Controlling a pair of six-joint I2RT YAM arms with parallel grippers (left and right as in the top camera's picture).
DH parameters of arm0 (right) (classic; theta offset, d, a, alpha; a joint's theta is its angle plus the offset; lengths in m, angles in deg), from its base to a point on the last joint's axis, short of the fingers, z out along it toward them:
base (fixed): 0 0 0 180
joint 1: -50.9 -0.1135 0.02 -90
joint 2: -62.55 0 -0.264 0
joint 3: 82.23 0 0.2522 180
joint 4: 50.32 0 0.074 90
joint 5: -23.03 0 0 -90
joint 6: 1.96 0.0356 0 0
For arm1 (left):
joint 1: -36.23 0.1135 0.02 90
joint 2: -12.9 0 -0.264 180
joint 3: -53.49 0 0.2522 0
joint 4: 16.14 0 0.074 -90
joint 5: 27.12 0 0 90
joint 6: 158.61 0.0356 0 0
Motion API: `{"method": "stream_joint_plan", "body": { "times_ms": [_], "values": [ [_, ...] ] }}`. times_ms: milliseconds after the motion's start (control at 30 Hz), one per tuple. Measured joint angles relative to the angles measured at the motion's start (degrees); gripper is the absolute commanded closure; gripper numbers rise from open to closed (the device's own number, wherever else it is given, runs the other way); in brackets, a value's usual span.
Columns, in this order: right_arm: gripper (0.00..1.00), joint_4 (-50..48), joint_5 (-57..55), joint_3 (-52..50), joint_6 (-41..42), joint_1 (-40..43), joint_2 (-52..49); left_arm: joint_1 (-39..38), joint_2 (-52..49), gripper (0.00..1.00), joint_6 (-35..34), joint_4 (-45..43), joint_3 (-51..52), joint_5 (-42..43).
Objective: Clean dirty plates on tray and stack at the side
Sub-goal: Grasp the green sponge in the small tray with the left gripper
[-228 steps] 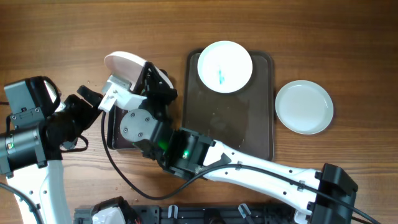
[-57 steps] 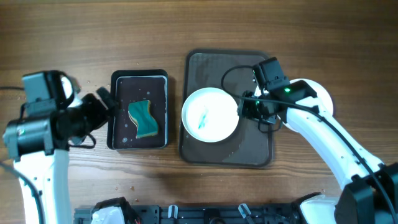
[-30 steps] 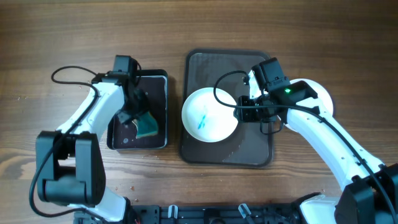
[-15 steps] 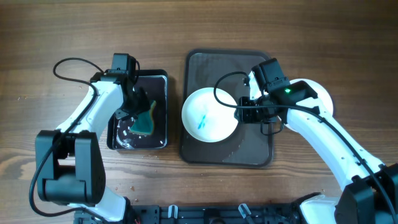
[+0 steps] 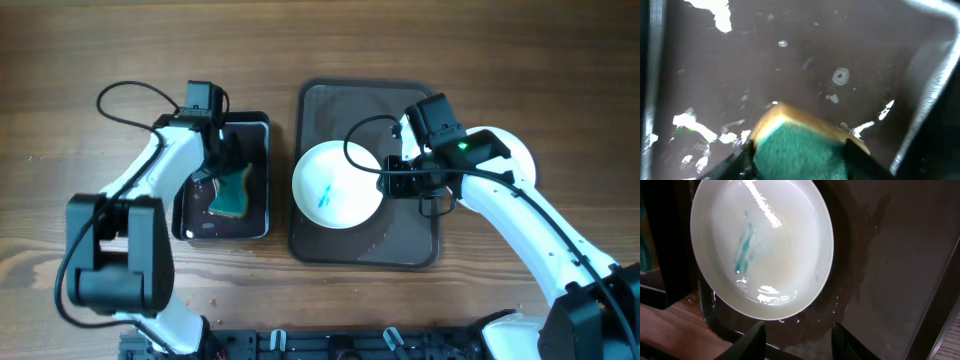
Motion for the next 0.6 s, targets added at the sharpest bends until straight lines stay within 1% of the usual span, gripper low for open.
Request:
{"method": "stream_joint_plan", "body": {
  "times_ms": [33, 67, 267, 300, 333, 400, 433, 500, 600],
  "values": [
    [0.57, 0.00, 0.00, 0.00, 0.00, 0.00, 0.00, -0.11, -0.50, 0.92, 0.22, -0.17, 0.00, 0.02],
    [0.57, 0.00, 0.00, 0.00, 0.00, 0.00, -0.02, -0.20, -0.94, 0.96, 0.70, -0.26, 0.00, -0.02],
    [0.58, 0.15, 0.00, 0.00, 0.00, 0.00, 0.00, -0.22, -1.25, 0.96, 1.55, 0.20, -0.04, -0.74],
    [0.59, 0.24, 0.00, 0.00, 0.00, 0.00, 0.00, -0.11, -1.25, 0.89, 1.46, 0.57, -0.20, -0.74],
    [0.58, 0.28, 0.00, 0.00, 0.00, 0.00, 0.00, 0.13, -1.25, 0.73, 1.14, 1.29, -0.44, -0.74],
    [0.58, 0.28, 0.00, 0.00, 0.00, 0.00, 0.00, 0.68, -1.14, 0.39, 0.81, 3.15, -0.94, -0.83],
    [0.58, 0.28, 0.00, 0.00, 0.00, 0.00, -0.02, 0.79, -1.11, 0.29, 0.11, 3.48, -1.03, -0.85],
    [0.59, 0.28, 0.00, 0.00, 0.00, 0.00, -0.02, 1.44, -0.44, 0.25, -0.17, 5.73, -2.16, -0.92],
    [0.58, 0.26, 0.00, 0.00, 0.00, 0.00, 0.00, 1.70, 1.49, 0.24, -0.63, 8.59, -3.89, -0.24]
  ]
}}
